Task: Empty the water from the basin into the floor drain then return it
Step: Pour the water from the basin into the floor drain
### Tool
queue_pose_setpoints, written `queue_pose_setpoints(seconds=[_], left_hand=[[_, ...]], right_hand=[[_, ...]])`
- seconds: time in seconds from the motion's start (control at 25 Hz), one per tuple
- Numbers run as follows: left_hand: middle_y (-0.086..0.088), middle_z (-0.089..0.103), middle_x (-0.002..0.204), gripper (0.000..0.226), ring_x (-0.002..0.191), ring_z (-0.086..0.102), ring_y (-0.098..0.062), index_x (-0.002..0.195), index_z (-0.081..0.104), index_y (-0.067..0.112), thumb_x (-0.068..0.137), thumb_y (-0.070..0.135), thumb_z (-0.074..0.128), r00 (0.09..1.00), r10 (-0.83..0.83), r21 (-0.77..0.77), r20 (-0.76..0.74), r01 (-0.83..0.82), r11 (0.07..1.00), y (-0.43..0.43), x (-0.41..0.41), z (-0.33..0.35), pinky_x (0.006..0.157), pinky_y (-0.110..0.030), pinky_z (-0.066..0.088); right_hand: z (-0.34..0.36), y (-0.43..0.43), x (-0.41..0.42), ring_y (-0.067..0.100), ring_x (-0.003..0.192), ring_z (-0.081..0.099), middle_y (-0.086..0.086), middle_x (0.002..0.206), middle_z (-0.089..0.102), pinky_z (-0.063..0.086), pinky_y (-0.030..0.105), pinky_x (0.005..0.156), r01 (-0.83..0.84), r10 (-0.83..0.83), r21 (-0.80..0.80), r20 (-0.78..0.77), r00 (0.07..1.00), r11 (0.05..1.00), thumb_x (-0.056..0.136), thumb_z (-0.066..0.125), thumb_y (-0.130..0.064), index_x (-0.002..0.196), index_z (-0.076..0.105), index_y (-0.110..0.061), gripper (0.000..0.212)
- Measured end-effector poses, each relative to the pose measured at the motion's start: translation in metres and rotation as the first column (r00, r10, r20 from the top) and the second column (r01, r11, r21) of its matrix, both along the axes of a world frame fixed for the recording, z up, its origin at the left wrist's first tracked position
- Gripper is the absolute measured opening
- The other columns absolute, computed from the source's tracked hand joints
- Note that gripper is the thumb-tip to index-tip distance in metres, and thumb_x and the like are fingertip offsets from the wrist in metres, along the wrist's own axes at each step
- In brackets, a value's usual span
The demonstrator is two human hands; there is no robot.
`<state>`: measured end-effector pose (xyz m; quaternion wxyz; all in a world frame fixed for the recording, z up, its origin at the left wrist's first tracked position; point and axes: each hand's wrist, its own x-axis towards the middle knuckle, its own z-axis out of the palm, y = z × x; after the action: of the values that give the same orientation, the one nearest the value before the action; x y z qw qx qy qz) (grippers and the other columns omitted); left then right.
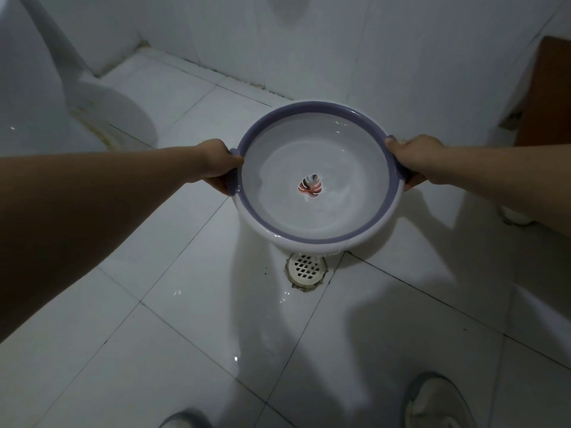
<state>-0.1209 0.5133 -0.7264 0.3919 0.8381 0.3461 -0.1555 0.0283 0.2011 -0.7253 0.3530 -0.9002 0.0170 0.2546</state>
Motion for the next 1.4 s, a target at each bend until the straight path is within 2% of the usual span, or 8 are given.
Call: queue_pose_setpoints(seconds=[0.2,0.64,0.8,1.04,1.28,1.4], left_hand=[[-0.018,0.072,0.082,0.031,0.058,0.073,-0.026,0.106,0.062,-0.005,0.099,0.023,0.052,1.0,-0.008,0.002,-0.013,0.008,1.0,0.0022,0.0015,-0.0015,0.041,-0.026,0.055],[-0.016,0.071,0.08,0.029,0.051,0.071,-0.021,0.103,0.061,-0.003,0.1,0.025,0.052,1.0,-0.011,0.012,-0.007,0.012,1.0,0.0007,0.0008,-0.0001,0.038,-0.023,0.052],[-0.017,0.072,0.083,0.03,0.056,0.073,-0.023,0.101,0.063,-0.002,0.1,0.026,0.052,1.0,-0.024,0.01,-0.009,0.024,1.0,0.0038,0.0026,0.0003,0.04,-0.024,0.053],[-0.019,0.073,0.079,0.032,0.063,0.074,-0.031,0.093,0.065,-0.005,0.098,0.023,0.051,1.0,-0.011,0.0,0.022,0.011,1.0,0.005,0.0009,-0.0012,0.046,-0.027,0.058],[-0.018,0.072,0.079,0.029,0.057,0.073,-0.027,0.091,0.063,-0.001,0.099,0.024,0.052,1.0,-0.014,0.009,0.02,0.014,1.0,0.0041,-0.0002,0.0002,0.042,-0.026,0.056],[-0.017,0.073,0.079,0.029,0.057,0.073,-0.025,0.09,0.063,0.0,0.099,0.026,0.053,1.0,-0.013,0.015,0.021,0.013,1.0,0.0046,-0.0002,0.0003,0.044,-0.027,0.057]], right_hand=[[0.0,0.0001,-0.0003,0.042,0.091,0.068,0.028,0.108,0.067,0.057,0.053,0.081,0.007,-0.007,-0.006,-0.006,1.0,1.0,0.097,0.044,-0.053,0.119,0.057,0.011,0.068],[-0.0002,0.0001,0.0009,0.042,0.092,0.068,0.028,0.109,0.067,0.056,0.053,0.082,0.003,-0.003,-0.014,-0.006,1.0,1.0,0.098,0.043,-0.053,0.122,0.055,0.01,0.069],[-0.001,-0.0006,0.0,0.043,0.093,0.067,0.028,0.11,0.066,0.056,0.054,0.082,0.001,-0.001,-0.003,-0.008,1.0,1.0,0.098,0.042,-0.052,0.123,0.055,0.01,0.068],[0.0001,-0.0011,0.0023,0.042,0.087,0.068,0.026,0.106,0.067,0.058,0.051,0.077,0.007,-0.007,-0.001,-0.006,1.0,1.0,0.097,0.045,-0.052,0.12,0.055,0.011,0.068],[-0.0015,0.0001,0.0036,0.04,0.083,0.067,0.024,0.1,0.067,0.058,0.049,0.073,0.007,-0.007,-0.006,0.008,1.0,1.0,0.097,0.045,-0.052,0.118,0.057,0.011,0.067],[-0.0024,-0.0002,0.0049,0.037,0.073,0.066,0.022,0.094,0.066,0.057,0.044,0.064,0.004,-0.003,-0.018,0.016,1.0,1.0,0.097,0.045,-0.053,0.116,0.058,0.01,0.067]])
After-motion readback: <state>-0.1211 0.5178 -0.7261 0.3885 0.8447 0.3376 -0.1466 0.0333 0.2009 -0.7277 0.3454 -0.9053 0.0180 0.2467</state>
